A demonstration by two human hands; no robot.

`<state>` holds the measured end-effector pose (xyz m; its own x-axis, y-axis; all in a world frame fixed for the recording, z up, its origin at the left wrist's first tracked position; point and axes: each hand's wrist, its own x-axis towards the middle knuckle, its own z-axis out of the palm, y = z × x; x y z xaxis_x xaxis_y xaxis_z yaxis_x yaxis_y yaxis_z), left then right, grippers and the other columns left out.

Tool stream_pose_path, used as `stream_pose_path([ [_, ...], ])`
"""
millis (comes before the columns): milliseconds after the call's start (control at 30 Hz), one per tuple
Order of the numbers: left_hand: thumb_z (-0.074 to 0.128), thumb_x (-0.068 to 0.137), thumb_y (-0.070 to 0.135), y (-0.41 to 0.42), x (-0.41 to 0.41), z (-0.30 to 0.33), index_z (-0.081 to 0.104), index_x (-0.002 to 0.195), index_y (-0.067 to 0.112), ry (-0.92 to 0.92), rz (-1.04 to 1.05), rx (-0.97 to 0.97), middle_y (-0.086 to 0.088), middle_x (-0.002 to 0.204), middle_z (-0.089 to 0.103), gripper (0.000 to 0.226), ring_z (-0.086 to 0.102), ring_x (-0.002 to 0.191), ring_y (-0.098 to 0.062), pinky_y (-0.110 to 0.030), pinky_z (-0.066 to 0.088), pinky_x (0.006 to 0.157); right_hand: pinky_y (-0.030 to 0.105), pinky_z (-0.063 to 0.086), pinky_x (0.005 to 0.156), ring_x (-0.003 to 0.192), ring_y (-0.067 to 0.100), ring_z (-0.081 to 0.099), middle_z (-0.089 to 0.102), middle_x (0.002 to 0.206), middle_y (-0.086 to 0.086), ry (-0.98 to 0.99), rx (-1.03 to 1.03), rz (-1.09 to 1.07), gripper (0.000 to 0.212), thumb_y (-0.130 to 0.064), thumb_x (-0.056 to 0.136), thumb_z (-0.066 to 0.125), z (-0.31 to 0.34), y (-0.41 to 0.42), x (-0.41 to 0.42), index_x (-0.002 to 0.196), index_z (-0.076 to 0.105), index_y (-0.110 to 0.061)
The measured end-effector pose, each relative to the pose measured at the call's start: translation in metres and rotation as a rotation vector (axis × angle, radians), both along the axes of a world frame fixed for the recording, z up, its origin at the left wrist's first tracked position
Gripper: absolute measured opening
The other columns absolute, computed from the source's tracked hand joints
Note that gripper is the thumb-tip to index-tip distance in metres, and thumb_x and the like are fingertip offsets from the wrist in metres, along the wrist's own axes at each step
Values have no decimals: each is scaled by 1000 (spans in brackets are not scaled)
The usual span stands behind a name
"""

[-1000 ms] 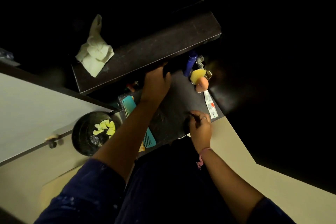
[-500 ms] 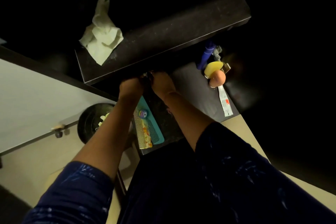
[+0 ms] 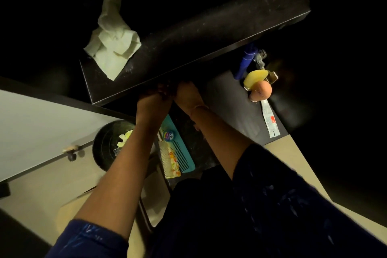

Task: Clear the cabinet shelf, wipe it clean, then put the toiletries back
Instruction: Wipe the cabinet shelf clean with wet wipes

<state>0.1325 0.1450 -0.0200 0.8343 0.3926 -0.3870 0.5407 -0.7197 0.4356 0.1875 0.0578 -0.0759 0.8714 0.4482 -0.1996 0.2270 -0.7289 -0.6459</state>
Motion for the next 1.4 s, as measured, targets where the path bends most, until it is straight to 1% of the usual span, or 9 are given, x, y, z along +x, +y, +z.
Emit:
stream_pose_path([
  [200, 54, 81, 55, -26, 22, 5, 58, 124, 13, -122, -78, -41, -12, 127, 59, 61, 52, 122, -29, -36, 38, 106, 34, 53, 87, 87, 23, 67, 71, 87, 11, 364, 618, -1038, 7, -11, 84, 65, -9, -44, -29, 87, 71, -10],
  [333, 58, 91, 29, -58, 43, 7, 58, 122, 9, -175, -136, -194, -12, 124, 61, 37, 53, 119, -26, -28, 34, 101, 23, 55, 64, 68, 12, 62, 66, 74, 3, 600, 1016, -1335, 16, -12, 86, 64, -13, -59, -15, 98, 68, -2],
  [567, 52, 94, 26, -91, 73, -6, 50, 133, 11, -181, -125, -239, -11, 137, 52, 42, 46, 127, -25, -26, 33, 102, 38, 43, 106, 121, 21, 54, 56, 132, 12, 464, 1105, -1316, 43, 3, 91, 50, -6, -64, 5, 133, 46, -4],
  [933, 44, 86, 28, -108, 91, -27, 66, 105, -7, -360, -129, -239, -22, 93, 70, 45, 69, 84, -32, -38, 54, 78, 21, 52, 86, 92, 11, 63, 66, 94, -2, 574, 1027, -1340, 32, 8, 91, 43, -20, -75, -65, 107, 63, -12],
  [1000, 42, 94, 29, -107, 92, -18, 66, 110, 1, -299, -117, -323, -16, 101, 71, 40, 69, 91, -28, -33, 53, 80, 24, 52, 87, 88, 10, 64, 66, 89, -4, 564, 1025, -1338, 32, 8, 90, 44, -20, -74, -64, 101, 63, -16],
  [1100, 26, 101, 42, -103, 91, -20, 71, 100, 2, -246, -150, -486, -15, 97, 72, 60, 71, 87, -23, -23, 53, 75, 19, 53, 79, 81, 6, 62, 65, 87, 0, 554, 1027, -1338, 29, 8, 91, 43, -21, -74, -61, 107, 62, -8],
  [1167, 20, 101, 46, -102, 89, -27, 72, 94, 1, -337, -151, -378, -16, 90, 73, 69, 72, 78, -25, -26, 55, 67, 17, 52, 76, 79, 6, 62, 64, 85, 1, 549, 1025, -1339, 28, 7, 92, 43, -21, -74, -59, 111, 61, -3],
  [1267, 40, 99, 30, -97, 90, -16, 58, 125, 9, -234, -133, -289, -11, 125, 62, 38, 59, 115, -24, -28, 44, 95, 15, 53, 74, 79, 7, 62, 64, 85, 2, 567, 1038, -1327, 27, 6, 92, 43, -20, -75, -59, 112, 60, -1],
  [1400, 49, 95, 26, -80, 83, -13, 51, 132, 12, -104, -116, -262, -9, 134, 55, 39, 50, 125, -25, -32, 38, 106, 14, 53, 73, 84, 11, 62, 64, 86, 3, 648, 1096, -1295, 28, 7, 92, 43, -15, -79, -58, 115, 57, 2],
])
